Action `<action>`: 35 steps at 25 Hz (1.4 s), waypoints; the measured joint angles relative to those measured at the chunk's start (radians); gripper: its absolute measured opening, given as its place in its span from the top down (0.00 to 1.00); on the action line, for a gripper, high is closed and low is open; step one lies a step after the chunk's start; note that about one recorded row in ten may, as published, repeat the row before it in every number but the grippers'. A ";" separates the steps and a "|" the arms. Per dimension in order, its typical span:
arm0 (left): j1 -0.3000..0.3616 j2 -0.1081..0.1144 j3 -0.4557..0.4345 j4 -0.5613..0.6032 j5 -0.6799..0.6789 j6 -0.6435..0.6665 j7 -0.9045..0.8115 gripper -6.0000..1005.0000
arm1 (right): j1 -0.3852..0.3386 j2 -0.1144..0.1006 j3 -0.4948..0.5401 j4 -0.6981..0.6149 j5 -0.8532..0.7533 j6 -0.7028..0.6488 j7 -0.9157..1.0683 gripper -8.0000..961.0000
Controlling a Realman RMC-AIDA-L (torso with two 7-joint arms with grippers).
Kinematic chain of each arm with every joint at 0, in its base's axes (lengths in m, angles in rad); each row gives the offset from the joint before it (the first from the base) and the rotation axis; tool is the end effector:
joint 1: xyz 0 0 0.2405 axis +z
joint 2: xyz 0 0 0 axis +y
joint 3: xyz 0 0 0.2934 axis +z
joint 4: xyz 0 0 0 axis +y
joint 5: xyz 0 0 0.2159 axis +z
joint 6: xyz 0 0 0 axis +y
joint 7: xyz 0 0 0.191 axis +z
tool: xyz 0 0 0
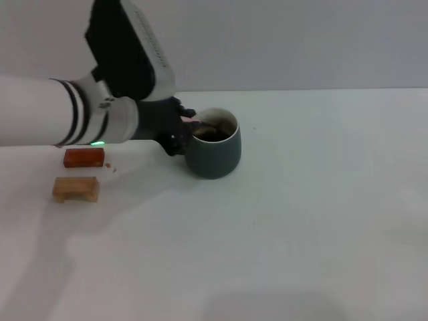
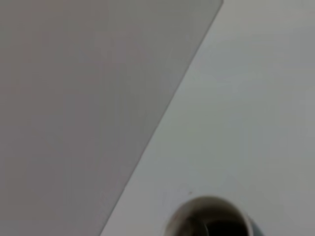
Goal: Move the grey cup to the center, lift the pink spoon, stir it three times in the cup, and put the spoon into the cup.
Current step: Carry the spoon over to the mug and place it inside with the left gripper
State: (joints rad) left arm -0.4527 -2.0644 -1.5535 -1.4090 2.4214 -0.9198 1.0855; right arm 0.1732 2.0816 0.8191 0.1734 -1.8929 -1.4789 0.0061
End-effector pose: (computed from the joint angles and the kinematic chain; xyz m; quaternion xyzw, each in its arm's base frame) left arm -0.1846 0.4313 -0.0702 -0.9474 -0.0135 0.0493 0.3160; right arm 0.4377 0.2755 0.0454 -0.5018 0.2306 0.2606 0.7919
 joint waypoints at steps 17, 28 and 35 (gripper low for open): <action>0.057 0.004 0.013 -0.008 0.006 0.005 -0.003 0.77 | 0.009 -0.002 -0.003 -0.004 0.000 -0.001 0.000 0.99; 0.005 -0.001 0.036 0.051 0.002 0.021 -0.006 0.76 | 0.009 -0.002 -0.003 -0.002 0.000 -0.002 0.000 0.99; 0.024 -0.002 0.055 0.012 -0.002 0.042 -0.008 0.67 | 0.006 -0.002 -0.003 -0.002 0.000 -0.002 0.000 0.99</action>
State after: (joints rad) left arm -0.4292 -2.0663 -1.4987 -1.3965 2.4190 -0.8778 1.0773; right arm 0.1789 2.0800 0.8161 0.1719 -1.8928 -1.4804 0.0061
